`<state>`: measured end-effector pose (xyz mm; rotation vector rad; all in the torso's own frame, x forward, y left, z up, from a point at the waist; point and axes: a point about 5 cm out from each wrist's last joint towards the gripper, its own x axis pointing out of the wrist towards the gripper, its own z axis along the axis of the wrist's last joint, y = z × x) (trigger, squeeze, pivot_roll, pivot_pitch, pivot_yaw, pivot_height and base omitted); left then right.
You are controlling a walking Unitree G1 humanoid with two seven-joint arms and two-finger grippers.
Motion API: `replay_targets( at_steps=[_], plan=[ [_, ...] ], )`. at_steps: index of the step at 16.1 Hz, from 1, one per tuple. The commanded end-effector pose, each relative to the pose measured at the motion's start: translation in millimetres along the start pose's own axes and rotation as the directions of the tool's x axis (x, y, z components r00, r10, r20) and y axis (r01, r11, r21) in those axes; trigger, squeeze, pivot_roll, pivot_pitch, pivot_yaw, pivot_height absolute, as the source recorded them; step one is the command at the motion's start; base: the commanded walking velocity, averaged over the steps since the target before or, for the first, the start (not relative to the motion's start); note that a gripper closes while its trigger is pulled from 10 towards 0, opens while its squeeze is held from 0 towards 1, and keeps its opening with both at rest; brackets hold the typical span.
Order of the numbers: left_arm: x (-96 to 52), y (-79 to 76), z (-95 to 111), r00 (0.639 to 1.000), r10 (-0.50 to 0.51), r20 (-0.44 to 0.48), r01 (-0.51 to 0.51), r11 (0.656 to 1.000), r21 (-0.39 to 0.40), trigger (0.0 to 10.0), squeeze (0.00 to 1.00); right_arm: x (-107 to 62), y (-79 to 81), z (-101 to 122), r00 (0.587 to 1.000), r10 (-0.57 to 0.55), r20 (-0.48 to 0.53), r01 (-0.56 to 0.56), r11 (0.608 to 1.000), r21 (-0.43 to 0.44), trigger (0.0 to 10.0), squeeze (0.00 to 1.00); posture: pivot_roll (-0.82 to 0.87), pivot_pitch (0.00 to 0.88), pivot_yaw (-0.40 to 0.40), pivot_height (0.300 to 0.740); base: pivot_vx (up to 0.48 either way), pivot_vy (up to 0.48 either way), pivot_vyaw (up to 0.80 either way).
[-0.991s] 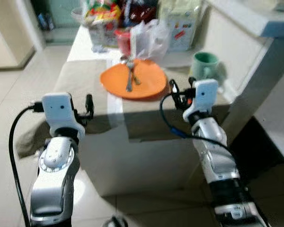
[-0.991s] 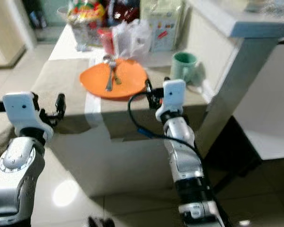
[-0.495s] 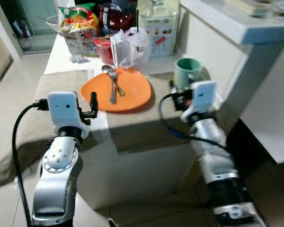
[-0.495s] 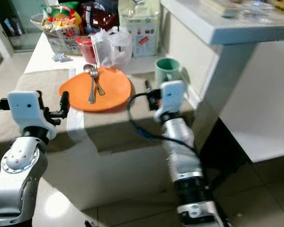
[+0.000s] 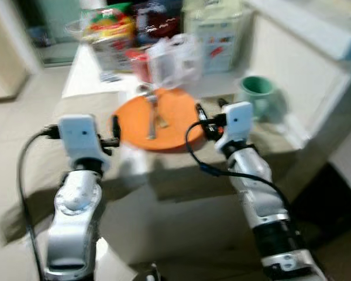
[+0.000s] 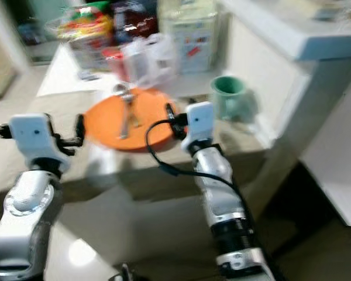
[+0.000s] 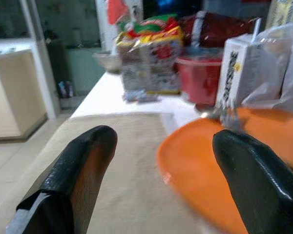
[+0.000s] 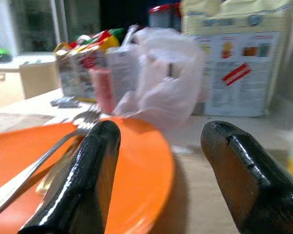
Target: Setting the table
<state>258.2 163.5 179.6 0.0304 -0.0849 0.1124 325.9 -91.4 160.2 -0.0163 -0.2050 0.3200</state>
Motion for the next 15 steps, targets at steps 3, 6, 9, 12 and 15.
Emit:
replay_targets(
  at_steps=[3, 6, 9, 12, 15],
  plan=[
    [-0.1, 3.6, 1.6, 1.000, 0.028, 0.002, -0.028, 0.999, 0.021, 10.0, 0.00, 1.5, 6.1, 4.6, 0.999, 0.035, 0.007, -0.035, 0.999, 0.022, 10.0, 0.00, 0.00, 0.022, 0.044, 0.740, 0.000, 0.000, 0.00],
    [1.9, 4.5, 1.7, 1.000, 0.019, -0.002, -0.019, 0.999, 0.035, 10.0, 0.00, 3.1, 7.1, 4.9, 0.999, 0.035, 0.000, -0.035, 0.999, 0.025, 10.0, 0.00, 0.00, 0.024, 0.046, 0.740, 0.000, 0.000, 0.00],
    [2.1, 6.2, 0.1, 1.000, 0.027, -0.012, -0.026, 0.998, 0.057, 10.0, 0.00, 1.1, 4.7, 1.2, 1.000, 0.020, -0.017, -0.020, 1.000, 0.012, 10.0, 0.00, 0.00, 0.028, 0.050, 0.740, 0.000, 0.000, 0.00],
    [1.8, 5.7, -0.8, 1.000, 0.023, -0.013, -0.022, 0.998, 0.067, 10.0, 0.00, 0.7, 6.9, -0.1, 0.999, 0.030, -0.028, -0.030, 1.000, 0.009, 10.0, 0.00, 0.00, 0.032, 0.050, 0.740, 0.000, 0.000, 0.00],
    [1.8, 7.9, -2.0, 0.999, 0.045, -0.019, -0.044, 0.998, 0.051, 10.0, 0.00, -0.5, 8.8, -4.2, 0.998, 0.048, -0.049, -0.047, 0.999, 0.008, 10.0, 0.00, 0.00, 0.037, 0.047, 0.740, 0.000, 0.000, 0.00]
  ],
)
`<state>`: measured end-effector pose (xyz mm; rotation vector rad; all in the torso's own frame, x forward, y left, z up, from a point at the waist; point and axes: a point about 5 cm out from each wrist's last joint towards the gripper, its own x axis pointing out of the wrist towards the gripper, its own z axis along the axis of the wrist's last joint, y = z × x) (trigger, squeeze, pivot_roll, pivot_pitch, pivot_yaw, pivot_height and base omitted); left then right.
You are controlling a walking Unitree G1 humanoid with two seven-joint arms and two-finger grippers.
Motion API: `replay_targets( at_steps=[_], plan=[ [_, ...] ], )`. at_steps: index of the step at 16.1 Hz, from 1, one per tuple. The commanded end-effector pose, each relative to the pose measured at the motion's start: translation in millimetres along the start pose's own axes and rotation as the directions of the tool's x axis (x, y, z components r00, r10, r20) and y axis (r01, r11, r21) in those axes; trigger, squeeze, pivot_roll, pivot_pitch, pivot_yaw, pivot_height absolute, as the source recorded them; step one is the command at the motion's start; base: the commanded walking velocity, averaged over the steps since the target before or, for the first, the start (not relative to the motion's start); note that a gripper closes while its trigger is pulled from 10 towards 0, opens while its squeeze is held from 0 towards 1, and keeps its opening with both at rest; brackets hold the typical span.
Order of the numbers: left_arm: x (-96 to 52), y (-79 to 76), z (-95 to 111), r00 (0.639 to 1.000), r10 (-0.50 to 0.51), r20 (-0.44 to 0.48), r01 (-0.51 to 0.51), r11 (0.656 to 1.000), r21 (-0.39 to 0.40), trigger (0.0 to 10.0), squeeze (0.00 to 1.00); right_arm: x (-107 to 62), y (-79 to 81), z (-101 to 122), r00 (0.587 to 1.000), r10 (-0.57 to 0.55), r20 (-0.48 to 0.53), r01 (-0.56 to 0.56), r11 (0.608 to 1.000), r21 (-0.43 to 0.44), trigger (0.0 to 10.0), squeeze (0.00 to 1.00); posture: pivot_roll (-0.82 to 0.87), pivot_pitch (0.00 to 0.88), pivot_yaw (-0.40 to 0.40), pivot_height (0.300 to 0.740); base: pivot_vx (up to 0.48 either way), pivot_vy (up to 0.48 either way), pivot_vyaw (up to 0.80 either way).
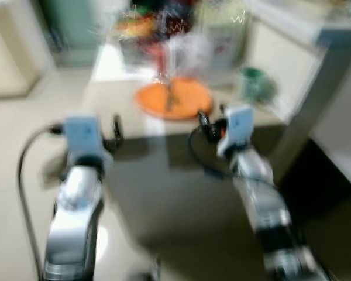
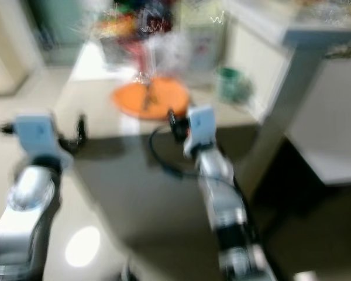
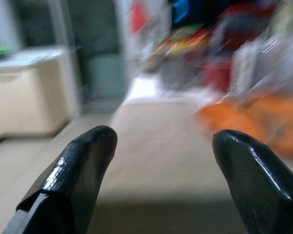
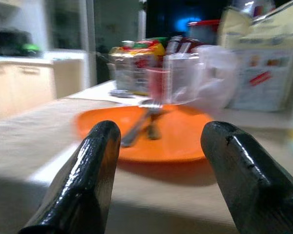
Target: Setting the table
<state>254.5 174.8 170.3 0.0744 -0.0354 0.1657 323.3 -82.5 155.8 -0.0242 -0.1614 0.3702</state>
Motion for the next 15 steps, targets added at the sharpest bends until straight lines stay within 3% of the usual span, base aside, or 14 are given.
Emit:
replay_targets(
  at_steps=[1, 5, 8, 15],
  plan=[
    [4.4, -3.1, 7.3, 1.000, -0.001, 0.024, 0.001, 1.000, -0.001, 10.0, 0.00, 0.0, -0.2, -0.6, 1.000, 0.000, -0.008, 0.000, 1.000, 0.003, 10.0, 0.00, 0.00, 0.037, 0.047, 0.740, 0.000, 0.000, 0.00],
    [3.2, -3.5, 5.4, 1.000, 0.008, 0.016, -0.008, 1.000, -0.008, 10.0, 0.00, 0.7, 1.8, 0.1, 1.000, 0.012, -0.009, -0.012, 1.000, -0.008, 10.0, 0.00, 0.00, 0.038, 0.043, 0.740, 0.000, 0.000, 0.00],
    [2.4, -4.6, 4.6, 1.000, 0.009, 0.014, -0.009, 1.000, -0.014, 10.0, 0.00, 1.6, 0.2, -1.6, 1.000, 0.011, -0.021, -0.012, 1.000, -0.010, 10.0, 0.00, 0.01, 0.032, 0.039, 0.740, 0.000, 0.000, -0.76],
    [2.1, -4.7, 4.2, 1.000, 0.020, 0.012, -0.020, 1.000, -0.019, 10.0, 0.00, 2.0, 2.7, -1.6, 0.999, 0.036, -0.014, -0.036, 0.999, -0.021, 10.0, 0.00, 0.01, 0.024, 0.034, 0.740, 0.000, 0.000, 0.00]
  ],
)
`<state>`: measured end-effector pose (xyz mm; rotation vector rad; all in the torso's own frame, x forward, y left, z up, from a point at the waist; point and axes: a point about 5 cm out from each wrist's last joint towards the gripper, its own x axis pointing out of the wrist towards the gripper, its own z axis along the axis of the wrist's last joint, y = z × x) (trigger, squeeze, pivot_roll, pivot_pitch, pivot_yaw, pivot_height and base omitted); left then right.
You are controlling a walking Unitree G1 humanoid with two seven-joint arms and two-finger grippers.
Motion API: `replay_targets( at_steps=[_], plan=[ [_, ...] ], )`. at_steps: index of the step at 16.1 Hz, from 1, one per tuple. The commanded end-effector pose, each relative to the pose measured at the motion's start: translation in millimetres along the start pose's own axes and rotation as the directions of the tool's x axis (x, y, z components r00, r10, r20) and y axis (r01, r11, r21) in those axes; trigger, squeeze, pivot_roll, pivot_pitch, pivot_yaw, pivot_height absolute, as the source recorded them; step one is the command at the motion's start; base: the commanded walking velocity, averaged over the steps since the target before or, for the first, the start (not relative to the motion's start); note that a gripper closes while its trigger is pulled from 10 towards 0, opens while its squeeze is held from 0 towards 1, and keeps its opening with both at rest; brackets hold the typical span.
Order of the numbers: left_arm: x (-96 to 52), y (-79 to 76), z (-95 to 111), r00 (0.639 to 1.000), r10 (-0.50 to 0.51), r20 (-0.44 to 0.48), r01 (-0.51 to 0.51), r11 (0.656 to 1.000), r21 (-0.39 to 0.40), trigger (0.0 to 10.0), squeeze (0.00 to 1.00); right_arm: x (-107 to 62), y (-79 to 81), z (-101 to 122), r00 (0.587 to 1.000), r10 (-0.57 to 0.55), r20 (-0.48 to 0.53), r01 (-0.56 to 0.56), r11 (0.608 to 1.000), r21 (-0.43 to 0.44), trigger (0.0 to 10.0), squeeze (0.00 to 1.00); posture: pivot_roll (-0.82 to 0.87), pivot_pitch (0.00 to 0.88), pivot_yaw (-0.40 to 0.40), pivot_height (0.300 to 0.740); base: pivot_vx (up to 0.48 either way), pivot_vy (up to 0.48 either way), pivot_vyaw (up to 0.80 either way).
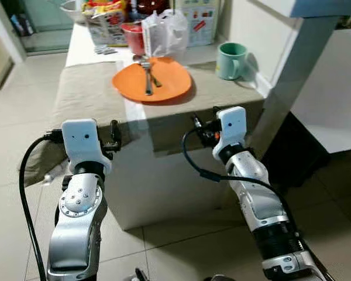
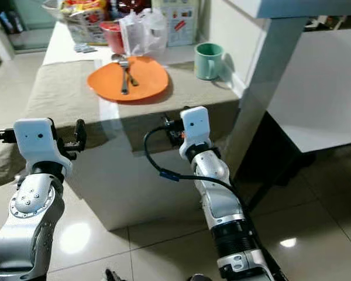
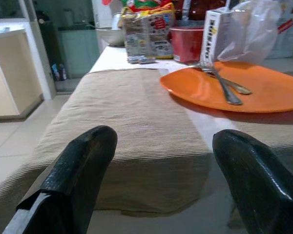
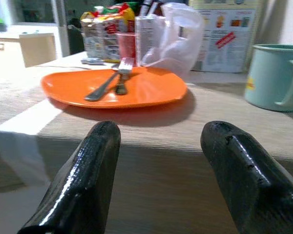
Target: Setting the table
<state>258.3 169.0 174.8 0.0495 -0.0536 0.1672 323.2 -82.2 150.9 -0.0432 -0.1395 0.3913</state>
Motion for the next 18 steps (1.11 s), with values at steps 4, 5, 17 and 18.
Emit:
replay_targets(
  at_steps=[4, 5, 17, 18],
  plan=[
    [-1.1, 0.1, -0.6, 1.000, 0.010, -0.001, -0.010, 1.000, 0.018, 10.0, 0.00, 2.3, 0.1, 3.0, 1.000, 0.007, 0.007, -0.007, 0.999, -0.033, 10.0, 0.00, 0.01, 0.023, 0.032, 0.740, 0.000, 0.000, 0.49],
    [-1.2, -0.1, -0.7, 1.000, 0.010, -0.002, -0.009, 1.000, 0.018, 10.0, 0.00, 2.0, 0.0, 3.0, 1.000, 0.006, 0.010, -0.005, 1.000, -0.029, 10.0, 0.00, 0.01, 0.025, 0.033, 0.740, 0.000, 0.000, 0.48],
    [-1.8, 2.4, -3.3, 0.999, 0.041, -0.016, -0.041, 0.999, 0.016, 10.0, 0.00, -0.3, 1.8, 0.1, 1.000, 0.025, 0.001, -0.025, 0.999, -0.035, 10.0, 0.00, 0.01, 0.039, 0.031, 0.740, 0.000, -0.337, 0.04],
    [-1.2, 3.8, -4.1, 0.998, 0.055, -0.020, -0.055, 0.998, 0.016, 10.0, 0.00, -0.6, 2.9, -1.0, 1.000, 0.029, -0.003, -0.029, 0.999, -0.036, 10.0, 0.00, 0.01, 0.039, 0.031, 0.740, 0.000, -0.431, 0.00]
  ],
)
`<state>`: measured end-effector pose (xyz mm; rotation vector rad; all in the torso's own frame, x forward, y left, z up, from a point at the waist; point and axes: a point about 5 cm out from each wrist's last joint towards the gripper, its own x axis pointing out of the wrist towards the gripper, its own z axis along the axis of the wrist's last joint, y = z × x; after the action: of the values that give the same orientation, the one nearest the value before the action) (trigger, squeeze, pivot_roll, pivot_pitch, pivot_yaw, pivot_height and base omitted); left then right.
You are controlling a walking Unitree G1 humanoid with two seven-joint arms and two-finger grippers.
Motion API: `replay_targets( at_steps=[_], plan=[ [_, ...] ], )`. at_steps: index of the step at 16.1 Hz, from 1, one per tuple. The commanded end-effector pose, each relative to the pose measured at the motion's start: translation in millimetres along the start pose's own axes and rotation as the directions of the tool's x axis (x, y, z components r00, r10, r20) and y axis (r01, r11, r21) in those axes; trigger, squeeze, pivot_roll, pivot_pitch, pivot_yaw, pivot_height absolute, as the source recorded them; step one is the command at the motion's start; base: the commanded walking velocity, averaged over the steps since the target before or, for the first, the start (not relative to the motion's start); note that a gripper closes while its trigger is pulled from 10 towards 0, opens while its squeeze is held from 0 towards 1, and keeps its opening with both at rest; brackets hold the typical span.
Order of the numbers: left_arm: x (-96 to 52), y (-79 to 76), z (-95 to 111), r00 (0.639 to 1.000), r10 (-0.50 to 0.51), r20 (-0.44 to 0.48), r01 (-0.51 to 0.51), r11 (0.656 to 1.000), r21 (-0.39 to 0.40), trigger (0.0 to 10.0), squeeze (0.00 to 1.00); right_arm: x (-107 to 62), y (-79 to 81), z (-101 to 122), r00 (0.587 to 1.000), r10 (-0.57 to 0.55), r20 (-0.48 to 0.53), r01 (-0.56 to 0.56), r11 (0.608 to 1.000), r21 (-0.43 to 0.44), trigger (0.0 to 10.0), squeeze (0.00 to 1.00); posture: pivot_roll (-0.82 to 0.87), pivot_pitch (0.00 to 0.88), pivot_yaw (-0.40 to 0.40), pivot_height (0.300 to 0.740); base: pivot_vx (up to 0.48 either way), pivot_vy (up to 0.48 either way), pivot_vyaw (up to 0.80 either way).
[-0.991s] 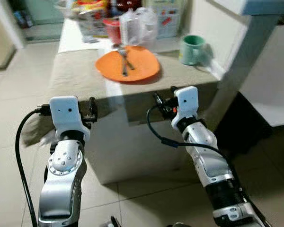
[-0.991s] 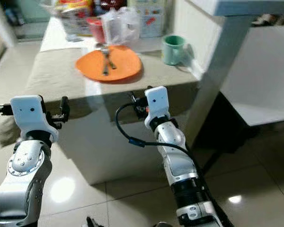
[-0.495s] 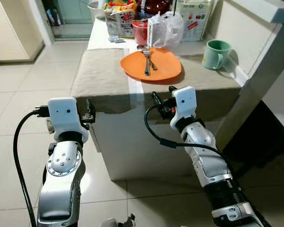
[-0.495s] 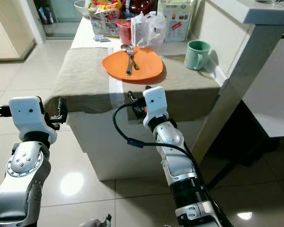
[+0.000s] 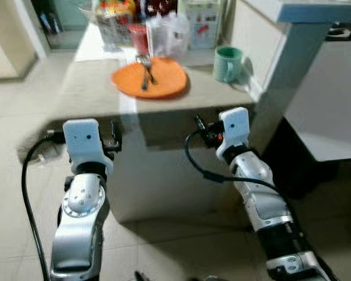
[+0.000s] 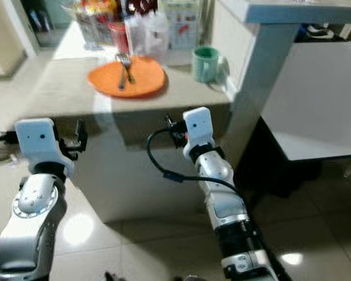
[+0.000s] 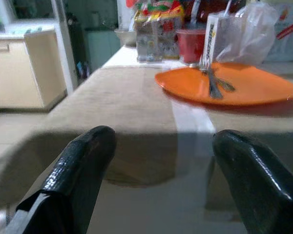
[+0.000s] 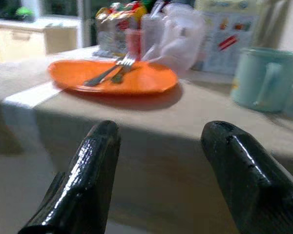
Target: Setting the table
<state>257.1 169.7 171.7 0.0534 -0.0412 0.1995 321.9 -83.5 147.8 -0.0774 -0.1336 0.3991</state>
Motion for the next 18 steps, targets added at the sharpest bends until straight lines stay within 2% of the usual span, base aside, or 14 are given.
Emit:
replay_targets(
  at_steps=[1, 5, 7, 8, 10, 12, 15, 16, 18],
  plan=[
    [1.0, 5.2, -1.8, 0.999, 0.042, -0.011, -0.042, 0.999, 0.004, 10.0, 0.00, 1.2, 4.3, 1.0, 1.000, 0.023, 0.005, -0.023, 1.000, -0.008, 10.0, 0.00, 0.01, 0.037, 0.029, 0.740, 0.307, -0.364, 0.00],
    [8.4, 15.0, -8.7, 0.997, 0.060, -0.047, -0.059, 0.998, 0.012, 10.0, 0.00, 2.3, 3.3, -6.1, 1.000, 0.023, -0.020, -0.023, 1.000, 0.004, 10.0, 0.00, 0.02, 0.033, 0.034, 0.740, 0.000, 0.000, 0.00],
    [15.6, 26.5, -13.8, 0.995, 0.071, -0.072, -0.071, 0.997, 0.003, 10.0, 0.00, 4.4, -1.7, -11.4, 0.999, 0.003, -0.046, -0.002, 1.000, 0.031, 10.0, 0.00, 0.02, 0.024, 0.041, 0.740, 0.000, 0.000, 0.00],
    [16.3, 36.4, -18.7, 0.996, 0.066, -0.065, -0.065, 0.998, 0.011, 10.0, 0.00, -1.0, -3.5, -20.9, 0.997, -0.026, -0.071, 0.029, 0.998, 0.048, 10.0, 0.00, 0.02, 0.017, 0.043, 0.740, 0.000, 0.000, 0.00],
    [0.5, 47.6, -35.0, 0.994, 0.053, -0.097, -0.050, 0.998, 0.036, 10.0, 0.00, -18.1, -5.4, -34.6, 0.992, -0.048, -0.112, 0.050, 0.999, 0.009, 10.0, 0.00, 0.02, 0.009, 0.037, 0.740, 0.000, 0.000, 0.00],
    [-24.7, 64.1, -44.7, 0.987, 0.095, -0.131, -0.092, 0.995, 0.028, 10.0, 0.00, -37.0, -12.3, -32.5, 0.994, -0.080, -0.079, 0.073, 0.994, -0.085, 10.0, 0.00, 0.01, 0.003, 0.041, 0.740, 0.000, 0.000, 0.00],
    [-36.4, 70.3, -42.5, 0.985, 0.118, -0.129, -0.117, 0.993, 0.013, 10.0, 0.00, -50.4, -22.3, -18.7, 0.989, -0.145, -0.012, 0.143, 0.982, -0.125, 10.0, 0.00, 0.00, 0.000, 0.041, 0.740, 0.000, 0.000, 0.00],
    [-35.6, 64.6, -41.8, 0.988, 0.096, -0.123, -0.097, 0.995, -0.004, 10.0, 0.00, -53.4, -27.2, -22.4, 0.981, -0.194, -0.026, 0.190, 0.976, -0.110, 10.0, 0.00, 0.00, 0.000, 0.041, 0.740, 0.000, 0.000, 0.00],
    [-38.3, 61.2, -45.5, 0.987, 0.088, -0.134, -0.090, 0.996, -0.006, 10.0, 0.00, -57.6, -27.4, -31.8, 0.975, -0.211, -0.069, 0.203, 0.974, -0.104, 10.0, 0.00, -0.01, 0.000, 0.042, 0.740, 0.000, 0.000, 0.00]
  ],
)
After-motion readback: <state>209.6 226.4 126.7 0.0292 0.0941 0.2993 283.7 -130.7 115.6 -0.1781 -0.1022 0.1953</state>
